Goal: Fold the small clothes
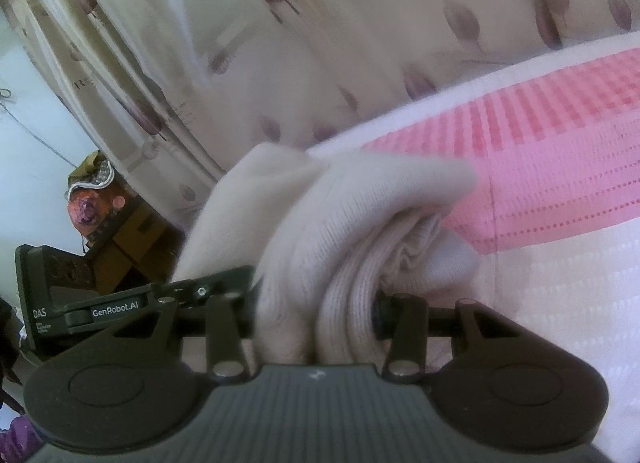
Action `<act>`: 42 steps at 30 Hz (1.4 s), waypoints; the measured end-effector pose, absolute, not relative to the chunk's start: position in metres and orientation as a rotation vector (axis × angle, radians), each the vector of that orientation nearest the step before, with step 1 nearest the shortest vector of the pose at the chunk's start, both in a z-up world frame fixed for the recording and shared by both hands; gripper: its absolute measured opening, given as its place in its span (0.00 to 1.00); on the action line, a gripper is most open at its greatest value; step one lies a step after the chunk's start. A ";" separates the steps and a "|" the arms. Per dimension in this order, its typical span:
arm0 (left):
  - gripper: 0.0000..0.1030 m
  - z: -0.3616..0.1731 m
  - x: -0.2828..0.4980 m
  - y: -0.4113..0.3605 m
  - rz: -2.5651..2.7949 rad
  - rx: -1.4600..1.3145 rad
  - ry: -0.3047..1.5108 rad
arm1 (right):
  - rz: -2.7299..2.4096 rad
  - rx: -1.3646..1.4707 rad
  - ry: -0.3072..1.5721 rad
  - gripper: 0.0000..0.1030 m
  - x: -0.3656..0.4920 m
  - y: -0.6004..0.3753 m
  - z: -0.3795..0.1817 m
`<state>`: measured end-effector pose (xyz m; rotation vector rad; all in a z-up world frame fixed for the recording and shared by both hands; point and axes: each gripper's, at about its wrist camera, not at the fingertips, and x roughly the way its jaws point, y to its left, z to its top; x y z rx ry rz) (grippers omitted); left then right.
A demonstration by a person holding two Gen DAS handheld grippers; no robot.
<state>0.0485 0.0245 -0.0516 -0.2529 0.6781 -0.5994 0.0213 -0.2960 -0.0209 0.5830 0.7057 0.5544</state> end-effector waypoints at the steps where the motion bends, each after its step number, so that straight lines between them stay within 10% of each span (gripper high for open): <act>1: 0.54 -0.054 0.049 0.025 -0.596 -0.254 0.682 | 0.552 0.583 0.708 0.45 0.021 -0.297 -0.023; 15: 0.68 -0.078 0.048 0.033 -0.480 -0.233 0.684 | 0.451 0.465 0.720 0.46 0.011 -0.290 -0.041; 22: 0.99 -0.074 0.027 0.030 -0.364 -0.109 0.539 | 0.345 0.301 0.671 0.57 -0.013 -0.270 -0.048; 42: 1.00 -0.011 -0.065 0.020 -0.094 -0.063 0.260 | 0.160 0.345 0.413 0.85 -0.120 -0.283 -0.018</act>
